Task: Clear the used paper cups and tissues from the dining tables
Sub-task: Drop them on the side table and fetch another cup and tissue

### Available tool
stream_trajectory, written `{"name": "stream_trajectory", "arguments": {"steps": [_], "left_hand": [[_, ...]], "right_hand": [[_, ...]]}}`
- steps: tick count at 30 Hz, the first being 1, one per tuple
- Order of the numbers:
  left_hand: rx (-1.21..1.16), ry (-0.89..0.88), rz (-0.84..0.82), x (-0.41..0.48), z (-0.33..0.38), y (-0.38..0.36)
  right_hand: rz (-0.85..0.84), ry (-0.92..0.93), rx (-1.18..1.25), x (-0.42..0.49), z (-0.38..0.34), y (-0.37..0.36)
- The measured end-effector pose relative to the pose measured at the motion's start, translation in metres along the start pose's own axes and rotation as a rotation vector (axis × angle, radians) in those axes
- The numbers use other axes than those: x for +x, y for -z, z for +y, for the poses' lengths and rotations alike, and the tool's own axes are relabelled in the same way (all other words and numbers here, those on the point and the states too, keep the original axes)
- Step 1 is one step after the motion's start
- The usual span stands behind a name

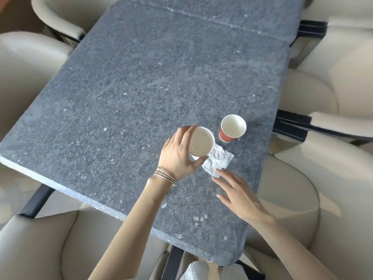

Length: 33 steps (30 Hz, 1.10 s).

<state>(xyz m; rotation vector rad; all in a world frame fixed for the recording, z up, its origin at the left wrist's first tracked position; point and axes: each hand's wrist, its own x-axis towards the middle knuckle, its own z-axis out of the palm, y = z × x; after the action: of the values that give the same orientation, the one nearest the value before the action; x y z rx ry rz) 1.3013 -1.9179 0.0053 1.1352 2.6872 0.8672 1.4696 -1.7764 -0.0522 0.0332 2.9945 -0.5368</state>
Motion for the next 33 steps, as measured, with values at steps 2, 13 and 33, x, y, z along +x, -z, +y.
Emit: {"name": "stream_trajectory", "arguments": {"steps": [2, 13, 33], "left_hand": [[-0.019, -0.043, 0.016, 0.020, 0.018, -0.006], [-0.124, -0.050, 0.049, 0.096, 0.066, -0.044], [-0.265, 0.147, -0.111, 0.105, 0.032, -0.108]], "right_hand": [[0.064, 0.003, -0.027, -0.001, 0.013, 0.012], [0.221, -0.006, 0.033, -0.001, 0.069, 0.031], [0.238, 0.003, 0.046, 0.002, 0.086, 0.025]]}}
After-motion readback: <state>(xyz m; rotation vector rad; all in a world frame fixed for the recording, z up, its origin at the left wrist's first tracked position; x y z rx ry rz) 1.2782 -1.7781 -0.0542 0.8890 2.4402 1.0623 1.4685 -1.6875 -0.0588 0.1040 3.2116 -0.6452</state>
